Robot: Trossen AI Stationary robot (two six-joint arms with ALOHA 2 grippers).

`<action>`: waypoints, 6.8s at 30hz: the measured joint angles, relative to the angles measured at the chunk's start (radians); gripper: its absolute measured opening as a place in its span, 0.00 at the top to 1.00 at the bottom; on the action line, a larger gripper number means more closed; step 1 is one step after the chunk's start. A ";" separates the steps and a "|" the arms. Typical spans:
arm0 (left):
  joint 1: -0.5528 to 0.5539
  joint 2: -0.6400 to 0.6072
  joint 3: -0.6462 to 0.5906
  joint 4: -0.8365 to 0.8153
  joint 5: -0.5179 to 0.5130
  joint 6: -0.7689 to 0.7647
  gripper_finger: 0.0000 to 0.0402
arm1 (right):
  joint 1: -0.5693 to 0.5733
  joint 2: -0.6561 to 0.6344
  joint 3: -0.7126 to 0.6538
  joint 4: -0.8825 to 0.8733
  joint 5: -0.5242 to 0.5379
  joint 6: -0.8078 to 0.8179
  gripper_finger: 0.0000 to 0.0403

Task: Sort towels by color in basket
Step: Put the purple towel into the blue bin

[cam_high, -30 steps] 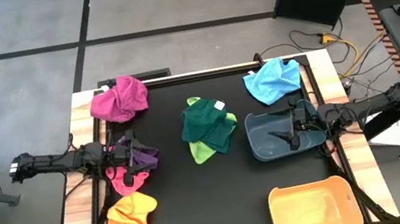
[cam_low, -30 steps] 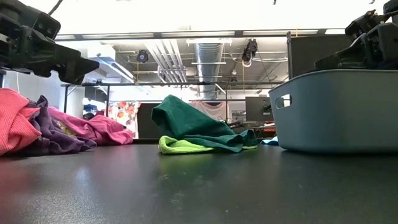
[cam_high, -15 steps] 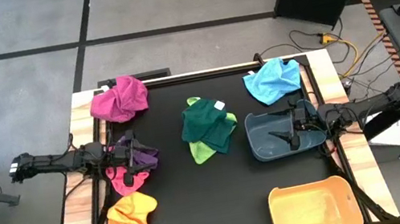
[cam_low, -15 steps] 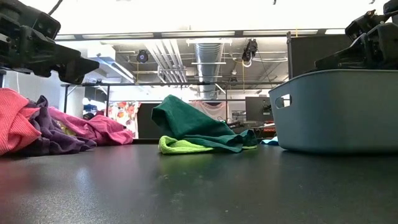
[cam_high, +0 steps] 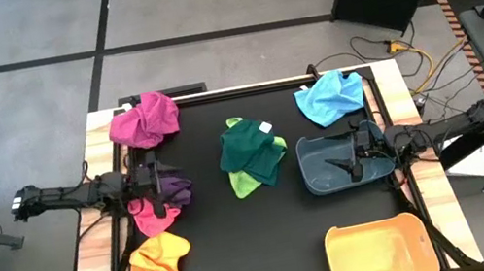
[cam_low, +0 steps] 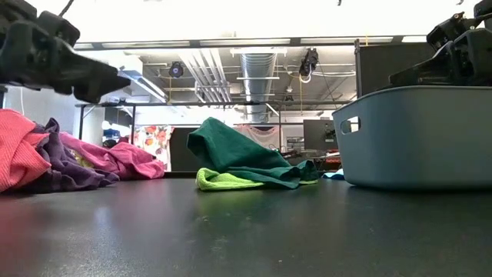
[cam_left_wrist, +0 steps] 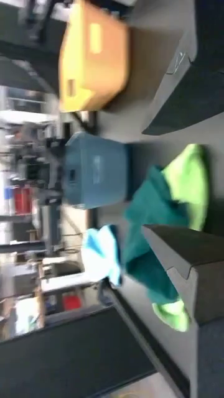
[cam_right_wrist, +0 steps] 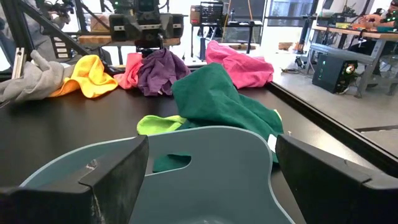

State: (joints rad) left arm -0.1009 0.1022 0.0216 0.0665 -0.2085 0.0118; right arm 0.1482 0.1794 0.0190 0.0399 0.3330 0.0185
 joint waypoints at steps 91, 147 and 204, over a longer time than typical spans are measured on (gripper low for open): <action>0.760 1.734 0.947 -1.524 0.147 -0.491 0.87 | 0.000 0.000 0.000 0.005 0.001 -0.177 0.15; 0.363 1.183 0.644 -0.400 0.233 -0.800 1.00 | -0.025 0.980 1.008 0.205 0.274 0.393 0.15; -0.385 1.246 1.288 -1.256 -0.226 -0.878 0.63 | 0.175 1.786 1.710 -0.756 -0.018 0.624 0.21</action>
State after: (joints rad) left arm -0.4859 1.3485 1.3094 -1.1900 -0.4343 -0.8662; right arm 0.3232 1.9655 1.7289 -0.7162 0.3148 0.6427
